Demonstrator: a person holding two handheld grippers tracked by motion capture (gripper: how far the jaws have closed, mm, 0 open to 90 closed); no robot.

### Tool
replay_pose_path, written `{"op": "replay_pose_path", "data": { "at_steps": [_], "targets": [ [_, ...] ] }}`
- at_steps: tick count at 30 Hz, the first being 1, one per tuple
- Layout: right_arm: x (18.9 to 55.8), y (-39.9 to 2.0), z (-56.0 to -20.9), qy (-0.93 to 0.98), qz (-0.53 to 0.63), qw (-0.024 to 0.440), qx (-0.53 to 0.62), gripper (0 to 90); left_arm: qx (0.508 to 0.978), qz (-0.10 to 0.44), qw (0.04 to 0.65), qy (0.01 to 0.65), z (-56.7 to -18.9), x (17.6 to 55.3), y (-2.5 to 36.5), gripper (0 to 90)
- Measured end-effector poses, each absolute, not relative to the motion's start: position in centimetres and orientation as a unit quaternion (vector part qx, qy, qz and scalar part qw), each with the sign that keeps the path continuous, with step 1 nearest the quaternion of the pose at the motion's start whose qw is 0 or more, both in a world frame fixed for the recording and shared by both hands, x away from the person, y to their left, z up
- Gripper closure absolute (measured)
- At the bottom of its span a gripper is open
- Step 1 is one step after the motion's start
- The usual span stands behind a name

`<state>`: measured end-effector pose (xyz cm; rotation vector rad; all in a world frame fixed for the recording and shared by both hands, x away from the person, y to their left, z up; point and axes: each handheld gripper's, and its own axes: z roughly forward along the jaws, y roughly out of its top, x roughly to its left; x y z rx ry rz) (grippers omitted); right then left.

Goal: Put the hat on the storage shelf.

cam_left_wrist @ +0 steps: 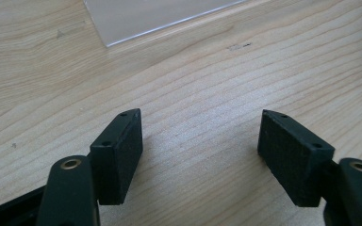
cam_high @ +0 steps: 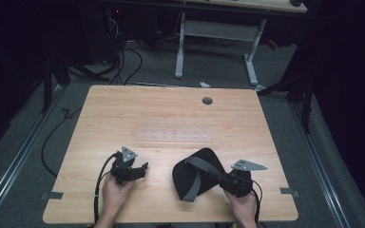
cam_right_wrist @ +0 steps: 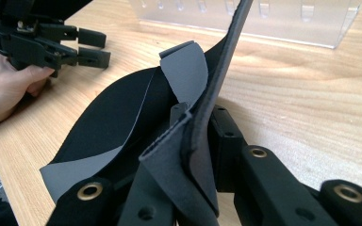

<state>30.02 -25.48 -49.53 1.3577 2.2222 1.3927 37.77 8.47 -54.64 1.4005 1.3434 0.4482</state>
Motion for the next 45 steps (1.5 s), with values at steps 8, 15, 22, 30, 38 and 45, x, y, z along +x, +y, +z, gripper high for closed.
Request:
{"op": "replay_pose_path", "data": {
  "at_steps": [8,15,22,30,38,45],
  "targets": [
    [30.2,-25.6,-48.5,0.742,0.481,0.096,0.457,82.0,0.596,0.193,0.543,0.559,-54.7,37.6,8.3,27.2],
    [30.6,-25.5,-47.8,0.737,0.491,0.089,0.457,82.0,0.619,0.192,0.540,0.537,-54.5,37.0,8.0,28.5],
    [31.1,-24.9,-47.7,0.739,0.486,0.080,0.460,81.9,0.638,0.162,0.563,0.500,-53.3,35.2,7.7,25.7],
    [31.7,-24.5,-47.2,0.735,0.488,0.067,0.465,81.9,0.650,0.139,0.588,0.460,-51.6,33.4,6.9,24.9],
    [32.1,-24.0,-46.9,0.735,0.488,0.064,0.466,81.8,0.672,0.130,0.598,0.417,-50.6,31.8,5.4,23.8],
    [32.6,-23.1,-46.7,0.738,0.488,0.055,0.464,81.7,0.685,0.131,0.598,0.395,-50.3,31.0,4.5,23.7]
  ]
}}
